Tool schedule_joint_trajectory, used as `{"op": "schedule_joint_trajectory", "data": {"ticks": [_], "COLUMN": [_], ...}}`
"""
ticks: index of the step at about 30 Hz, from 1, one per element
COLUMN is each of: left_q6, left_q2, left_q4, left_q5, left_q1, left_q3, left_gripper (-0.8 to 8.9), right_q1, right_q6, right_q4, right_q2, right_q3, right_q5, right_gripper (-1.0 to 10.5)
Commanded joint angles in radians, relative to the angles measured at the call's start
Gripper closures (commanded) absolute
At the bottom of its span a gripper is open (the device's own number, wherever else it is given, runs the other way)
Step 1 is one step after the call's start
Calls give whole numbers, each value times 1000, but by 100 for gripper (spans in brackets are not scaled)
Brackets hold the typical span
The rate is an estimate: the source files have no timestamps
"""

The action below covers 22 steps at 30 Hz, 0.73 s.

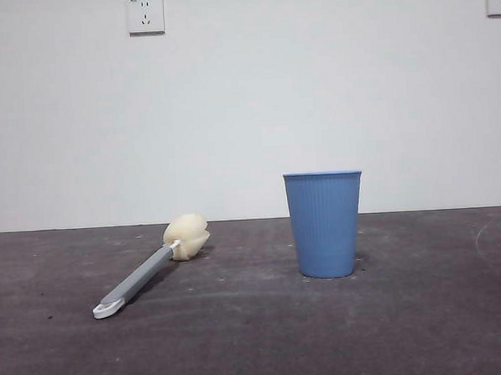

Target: Pick up the cup brush,pick up the cup,insert the brush into the cup,clean the cup,put the cup brush back,put the cup back to the fixed position on the table

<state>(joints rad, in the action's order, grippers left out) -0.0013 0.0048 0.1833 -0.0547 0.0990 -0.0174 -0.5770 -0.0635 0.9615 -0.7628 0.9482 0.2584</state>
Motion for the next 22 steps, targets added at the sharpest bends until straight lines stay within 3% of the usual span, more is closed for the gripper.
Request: {"op": "schedule_joint_trajectory", "data": {"ticks": [1, 5, 11, 15, 19, 22], "left_q6": [-5, -5, -5, -5, -5, -5], "left_q2": [-2, -2, -2, -2, -2, -2], "left_q4": [-6, -6, -6, -6, -6, -6], "left_q5": [2, 2, 2, 2, 2, 2], "left_q1": [-3, -3, -3, -3, -3, -3], "left_q3": [14, 14, 14, 14, 14, 14], "left_gripper": [817, 817, 817, 817, 817, 817], "right_q1": [3, 29, 96, 148, 196, 227], "right_q6": [64, 79, 107, 132, 95, 86], "right_q4": [-19, -156, -496, -675, -869, -963], "right_q2": [19, 76, 238, 352, 458, 519], "right_q3": [-1, -3, -103, -256, -454, -580], "right_q5": [-41, -159, -163, -231, -299, -303], "right_gripper": [946, 946, 946, 946, 946, 946]}}
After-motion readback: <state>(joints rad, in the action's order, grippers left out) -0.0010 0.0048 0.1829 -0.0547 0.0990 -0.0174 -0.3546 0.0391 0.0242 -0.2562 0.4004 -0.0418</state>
